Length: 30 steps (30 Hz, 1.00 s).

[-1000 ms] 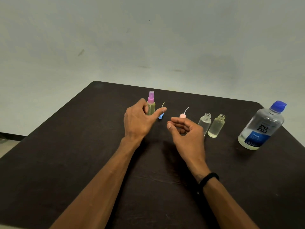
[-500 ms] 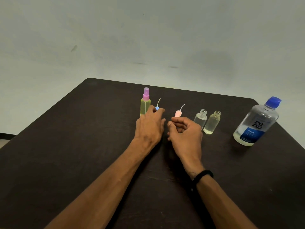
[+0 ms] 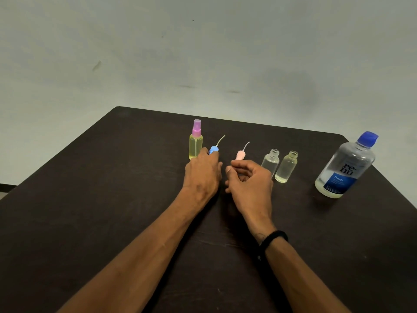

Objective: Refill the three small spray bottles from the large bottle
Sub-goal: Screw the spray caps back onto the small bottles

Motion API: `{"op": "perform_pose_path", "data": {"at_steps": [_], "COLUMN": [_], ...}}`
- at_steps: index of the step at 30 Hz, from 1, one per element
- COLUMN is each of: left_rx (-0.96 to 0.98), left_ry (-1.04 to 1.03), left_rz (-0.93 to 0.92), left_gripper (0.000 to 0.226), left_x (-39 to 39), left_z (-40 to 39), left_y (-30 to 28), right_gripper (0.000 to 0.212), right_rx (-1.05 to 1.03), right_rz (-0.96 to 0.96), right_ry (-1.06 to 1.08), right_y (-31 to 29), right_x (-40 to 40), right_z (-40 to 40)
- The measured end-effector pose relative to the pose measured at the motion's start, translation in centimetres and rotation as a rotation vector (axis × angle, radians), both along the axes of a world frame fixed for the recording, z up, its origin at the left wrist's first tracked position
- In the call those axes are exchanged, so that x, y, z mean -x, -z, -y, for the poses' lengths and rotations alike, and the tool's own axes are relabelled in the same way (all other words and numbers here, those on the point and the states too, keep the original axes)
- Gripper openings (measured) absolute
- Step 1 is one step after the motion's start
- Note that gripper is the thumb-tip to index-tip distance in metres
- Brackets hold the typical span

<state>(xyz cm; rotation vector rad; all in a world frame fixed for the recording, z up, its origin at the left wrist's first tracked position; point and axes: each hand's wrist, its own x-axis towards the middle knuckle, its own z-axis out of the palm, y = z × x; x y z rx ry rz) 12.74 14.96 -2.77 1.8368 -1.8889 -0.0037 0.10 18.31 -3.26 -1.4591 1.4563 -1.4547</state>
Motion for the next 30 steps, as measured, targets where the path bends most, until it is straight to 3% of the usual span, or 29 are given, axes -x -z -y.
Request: {"op": "perform_pose_path", "data": {"at_steps": [7, 19, 25, 30], "left_rx": [0.095, 0.082, 0.016, -0.025], "left_ry": [0.004, -0.016, -0.064, -0.070], "left_rz": [-0.115, -0.156, -0.064, 0.026], "left_gripper": [0.018, 0.032, 0.047, 0.034], "left_x": [-0.2, 0.0, 0.3, 0.5], "left_z": [-0.6, -0.8, -1.0, -1.2], "left_y": [-0.5, -0.9, -0.7, -0.9], "right_gripper": [0.022, 0.025, 0.026, 0.025], "right_rx": [0.006, -0.018, -0.012, -0.021], "right_rz": [-0.031, -0.084, -0.099, -0.090], "right_ry": [0.008, -0.026, -0.026, -0.023], "right_y": [-0.3, 0.1, 0.1, 0.0], "right_x": [0.2, 0.1, 0.0, 0.0], "right_z": [-0.1, -0.1, -0.1, -0.3]}}
